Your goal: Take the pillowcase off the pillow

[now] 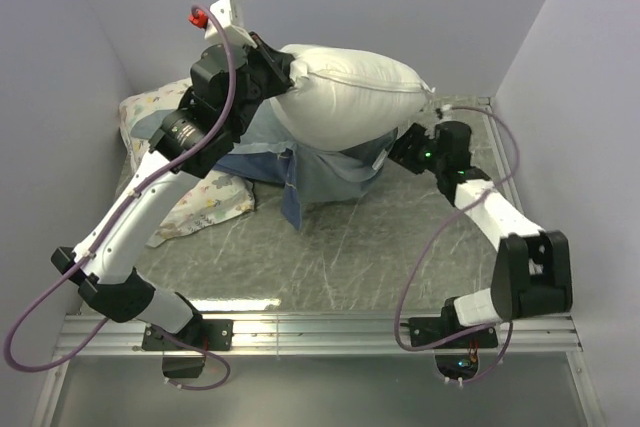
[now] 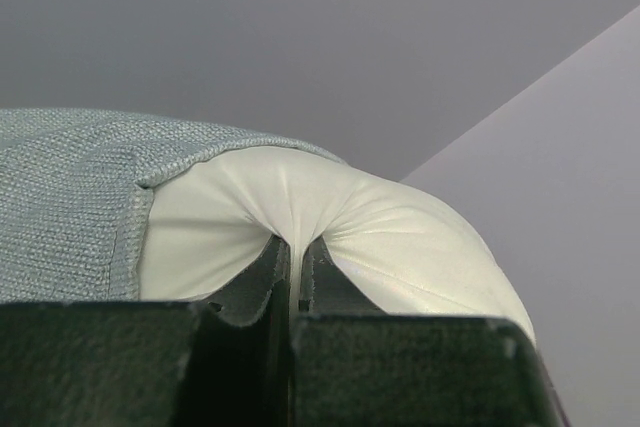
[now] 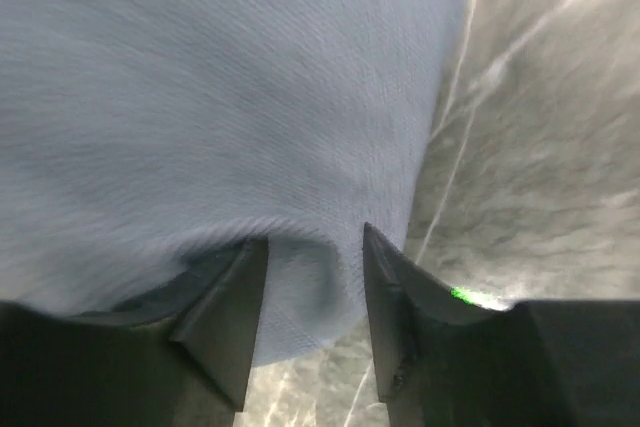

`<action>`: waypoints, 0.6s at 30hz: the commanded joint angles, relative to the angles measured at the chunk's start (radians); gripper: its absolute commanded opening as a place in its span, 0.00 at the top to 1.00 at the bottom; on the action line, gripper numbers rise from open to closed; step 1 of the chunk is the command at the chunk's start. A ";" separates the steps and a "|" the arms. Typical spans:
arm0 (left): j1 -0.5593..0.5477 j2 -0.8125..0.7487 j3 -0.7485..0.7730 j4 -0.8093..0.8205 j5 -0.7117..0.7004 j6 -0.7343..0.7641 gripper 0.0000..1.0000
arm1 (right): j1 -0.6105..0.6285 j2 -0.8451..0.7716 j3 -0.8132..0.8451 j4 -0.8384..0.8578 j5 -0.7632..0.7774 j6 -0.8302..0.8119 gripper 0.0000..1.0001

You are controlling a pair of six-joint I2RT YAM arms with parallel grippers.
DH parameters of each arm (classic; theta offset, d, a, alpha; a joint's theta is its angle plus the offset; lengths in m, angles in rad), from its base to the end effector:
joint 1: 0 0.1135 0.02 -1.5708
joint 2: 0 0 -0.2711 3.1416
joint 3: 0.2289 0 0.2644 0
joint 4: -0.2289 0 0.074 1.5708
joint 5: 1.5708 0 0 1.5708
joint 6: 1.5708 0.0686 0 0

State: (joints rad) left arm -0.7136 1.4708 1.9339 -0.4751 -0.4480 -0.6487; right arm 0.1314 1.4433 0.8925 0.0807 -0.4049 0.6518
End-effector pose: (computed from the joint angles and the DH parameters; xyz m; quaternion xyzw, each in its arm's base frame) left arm 0.2707 -0.1951 0.5503 -0.1335 0.6983 -0.3088 0.6319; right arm 0.3519 0.0738 0.2367 0.1132 0.8339 0.3539 0.4081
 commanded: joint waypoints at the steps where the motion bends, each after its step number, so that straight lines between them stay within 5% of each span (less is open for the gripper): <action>1: 0.003 -0.027 -0.010 0.256 0.034 -0.035 0.99 | -0.114 -0.185 0.007 -0.048 -0.017 0.018 0.45; 7: -0.029 0.032 -0.090 0.329 0.069 -0.049 1.00 | -0.223 -0.438 0.000 -0.185 -0.003 0.022 0.30; 14: -0.116 0.272 0.121 0.256 0.111 0.020 0.99 | -0.222 -0.508 0.127 -0.265 -0.006 0.029 0.27; 18: -0.184 0.352 0.076 0.254 0.126 0.023 0.99 | -0.220 -0.541 0.123 -0.271 0.012 0.031 0.23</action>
State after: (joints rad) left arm -0.8528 1.8214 1.9934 -0.3134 -0.3485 -0.6472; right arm -0.0940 0.9302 0.9878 -0.1555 -0.4038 0.6804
